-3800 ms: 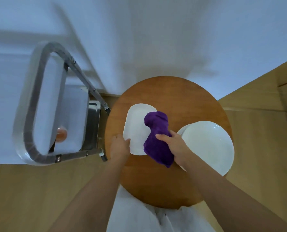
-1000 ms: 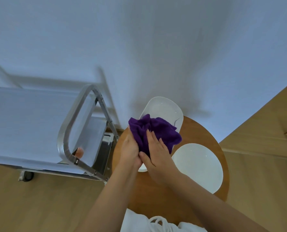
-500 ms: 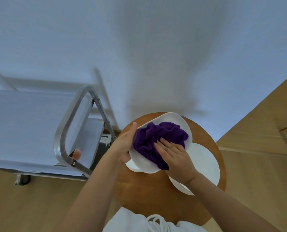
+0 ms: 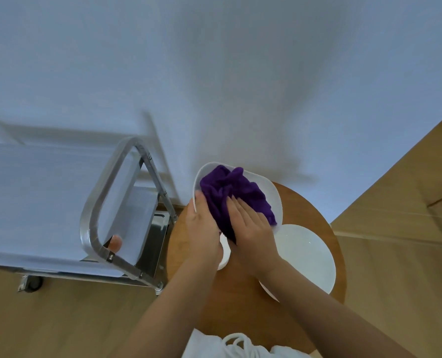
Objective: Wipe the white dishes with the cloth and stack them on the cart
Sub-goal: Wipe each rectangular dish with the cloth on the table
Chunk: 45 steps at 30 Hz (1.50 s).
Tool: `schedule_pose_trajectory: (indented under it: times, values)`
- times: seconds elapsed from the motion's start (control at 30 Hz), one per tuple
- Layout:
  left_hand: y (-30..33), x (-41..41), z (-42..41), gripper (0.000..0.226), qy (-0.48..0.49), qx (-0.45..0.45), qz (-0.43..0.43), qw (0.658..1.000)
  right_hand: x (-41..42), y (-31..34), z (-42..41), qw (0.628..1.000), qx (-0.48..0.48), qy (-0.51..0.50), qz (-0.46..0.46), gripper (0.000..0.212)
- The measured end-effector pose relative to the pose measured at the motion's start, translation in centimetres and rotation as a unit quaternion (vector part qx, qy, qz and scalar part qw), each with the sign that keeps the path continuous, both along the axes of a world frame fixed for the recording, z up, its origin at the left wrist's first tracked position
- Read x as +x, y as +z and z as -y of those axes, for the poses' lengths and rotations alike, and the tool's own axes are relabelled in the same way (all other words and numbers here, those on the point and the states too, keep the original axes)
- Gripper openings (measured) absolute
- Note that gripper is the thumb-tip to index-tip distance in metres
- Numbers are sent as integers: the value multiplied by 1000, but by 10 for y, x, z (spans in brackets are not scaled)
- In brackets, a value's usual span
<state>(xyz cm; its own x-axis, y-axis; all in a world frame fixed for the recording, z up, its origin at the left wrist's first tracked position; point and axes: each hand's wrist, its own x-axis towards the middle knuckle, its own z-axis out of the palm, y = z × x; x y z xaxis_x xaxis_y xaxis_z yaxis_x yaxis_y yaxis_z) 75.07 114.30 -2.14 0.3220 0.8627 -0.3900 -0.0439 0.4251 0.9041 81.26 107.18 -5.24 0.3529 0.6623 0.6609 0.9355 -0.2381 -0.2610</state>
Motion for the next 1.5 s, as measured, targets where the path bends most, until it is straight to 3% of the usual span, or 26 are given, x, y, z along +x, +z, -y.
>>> schedule_pose_trajectory:
  times: [0.13,0.27,0.4,0.5,0.6,0.67,0.77,0.9,1.07,1.3,1.4,1.5]
  values:
    - [3,-4,-25,23,3,-72,21,997,7,-11,14,999,-23,11,37,50]
    - [11,-12,-48,40,-46,-84,33,995,16,-25,27,997,-37,32,60,47]
    - [26,-21,-72,33,-144,-49,10,988,23,-24,39,988,-47,77,124,30]
    - [34,-24,-91,38,-196,-65,-26,978,13,-17,39,989,-41,86,117,27]
    - [35,-16,-86,42,-149,-91,14,985,0,-6,31,997,-31,64,42,42]
    - [23,-4,-64,48,-102,-52,-9,993,-6,4,20,999,-25,32,0,50]
    - [7,4,-26,50,-55,-17,-79,995,-12,11,9,1000,-26,10,6,49]
    - [13,1,-25,39,-13,-78,-59,995,-13,9,12,999,-18,30,18,48]
    - [25,-2,-35,35,-94,-62,-69,991,-3,4,18,997,-9,74,35,50]
    - [27,-3,-47,29,-119,-70,-77,987,10,-3,26,992,-71,96,-26,86]
    - [23,-6,-55,31,-130,-77,-81,985,12,0,29,990,-93,106,-5,83]
    - [21,-12,-66,32,-185,-76,-96,975,15,9,32,987,-85,132,35,66]
